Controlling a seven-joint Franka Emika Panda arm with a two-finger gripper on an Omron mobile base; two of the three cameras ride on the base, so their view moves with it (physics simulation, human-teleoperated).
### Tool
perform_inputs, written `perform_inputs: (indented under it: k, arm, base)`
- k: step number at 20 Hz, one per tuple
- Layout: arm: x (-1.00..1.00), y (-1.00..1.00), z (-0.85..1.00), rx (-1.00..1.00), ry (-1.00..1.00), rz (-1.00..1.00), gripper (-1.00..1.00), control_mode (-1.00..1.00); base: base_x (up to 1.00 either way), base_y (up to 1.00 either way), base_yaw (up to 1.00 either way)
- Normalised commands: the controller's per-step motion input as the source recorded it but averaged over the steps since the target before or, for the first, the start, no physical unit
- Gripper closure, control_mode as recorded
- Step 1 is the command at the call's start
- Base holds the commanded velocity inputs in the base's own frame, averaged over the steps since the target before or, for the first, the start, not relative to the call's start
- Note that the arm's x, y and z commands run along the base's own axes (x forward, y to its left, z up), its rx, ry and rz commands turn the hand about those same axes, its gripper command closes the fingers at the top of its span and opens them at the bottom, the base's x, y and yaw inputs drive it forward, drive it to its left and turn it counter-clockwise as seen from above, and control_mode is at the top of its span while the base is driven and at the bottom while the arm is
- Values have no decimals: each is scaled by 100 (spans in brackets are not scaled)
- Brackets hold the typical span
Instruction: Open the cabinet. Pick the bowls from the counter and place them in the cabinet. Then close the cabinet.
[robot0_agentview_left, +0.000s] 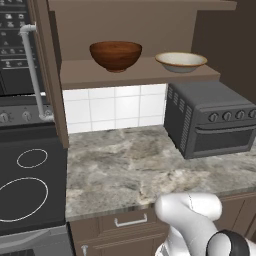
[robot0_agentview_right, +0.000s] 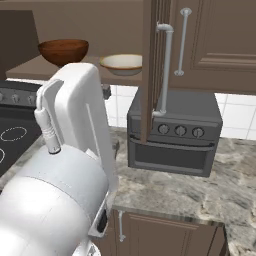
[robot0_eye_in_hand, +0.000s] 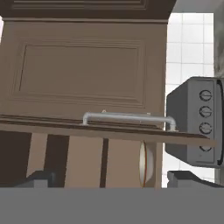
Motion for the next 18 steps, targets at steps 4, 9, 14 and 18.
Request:
perform_inputs:
  k: [4,9,14,18]
  arm:
    - [64,0,-10,0,1,20,-100,-100]
    - [69,0,-19,0,0,16,-100,-100]
    - [59,0,-9,0,1,12,-100,-100]
    - [51,0,-1,0,1,9,-100,-100]
  base:
    - [0,0,0]
    - [0,0,0]
    - [0,0,0]
    - [0,0,0]
